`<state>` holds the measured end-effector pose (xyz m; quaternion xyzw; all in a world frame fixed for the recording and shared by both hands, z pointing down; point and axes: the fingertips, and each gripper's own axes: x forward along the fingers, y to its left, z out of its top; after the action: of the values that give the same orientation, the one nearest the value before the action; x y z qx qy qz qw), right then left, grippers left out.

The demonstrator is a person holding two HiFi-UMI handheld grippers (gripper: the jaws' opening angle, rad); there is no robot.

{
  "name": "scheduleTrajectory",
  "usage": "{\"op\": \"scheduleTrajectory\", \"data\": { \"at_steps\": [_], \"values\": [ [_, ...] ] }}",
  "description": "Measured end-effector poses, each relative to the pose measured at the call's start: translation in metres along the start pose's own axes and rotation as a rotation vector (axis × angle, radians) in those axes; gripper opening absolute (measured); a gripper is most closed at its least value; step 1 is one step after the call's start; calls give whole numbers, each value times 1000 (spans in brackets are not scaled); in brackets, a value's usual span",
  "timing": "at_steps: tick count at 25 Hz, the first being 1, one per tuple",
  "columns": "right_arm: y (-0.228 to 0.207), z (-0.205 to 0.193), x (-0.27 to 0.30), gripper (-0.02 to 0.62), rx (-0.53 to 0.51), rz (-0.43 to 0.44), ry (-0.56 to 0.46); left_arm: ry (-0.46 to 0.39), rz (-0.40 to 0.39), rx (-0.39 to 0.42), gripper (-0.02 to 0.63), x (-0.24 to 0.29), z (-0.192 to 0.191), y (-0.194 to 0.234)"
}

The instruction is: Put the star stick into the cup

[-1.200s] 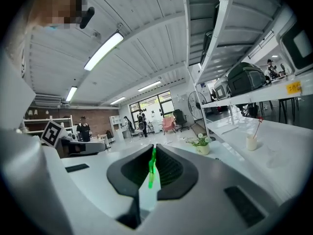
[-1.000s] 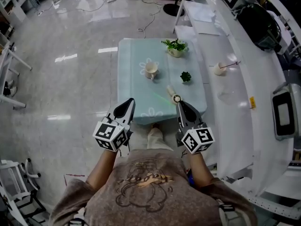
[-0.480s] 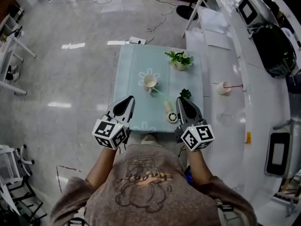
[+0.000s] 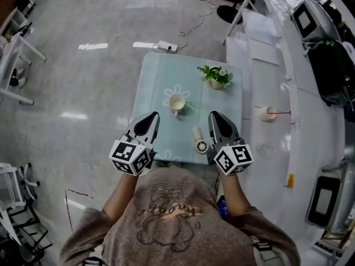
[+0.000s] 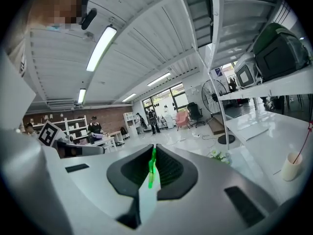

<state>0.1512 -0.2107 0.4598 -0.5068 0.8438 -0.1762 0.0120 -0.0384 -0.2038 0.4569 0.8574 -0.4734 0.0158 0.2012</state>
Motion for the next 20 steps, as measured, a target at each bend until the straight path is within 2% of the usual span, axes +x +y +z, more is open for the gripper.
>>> {"op": "scheduleTrajectory", "data": {
  "at_steps": [7, 20],
  "values": [
    [-18, -14, 25, 20, 35, -48, 30, 25, -34, 9, 21, 16, 7, 11],
    [-33, -82, 77, 20, 48, -33, 183, 36, -16, -1, 21, 20, 6, 33]
  ]
}}
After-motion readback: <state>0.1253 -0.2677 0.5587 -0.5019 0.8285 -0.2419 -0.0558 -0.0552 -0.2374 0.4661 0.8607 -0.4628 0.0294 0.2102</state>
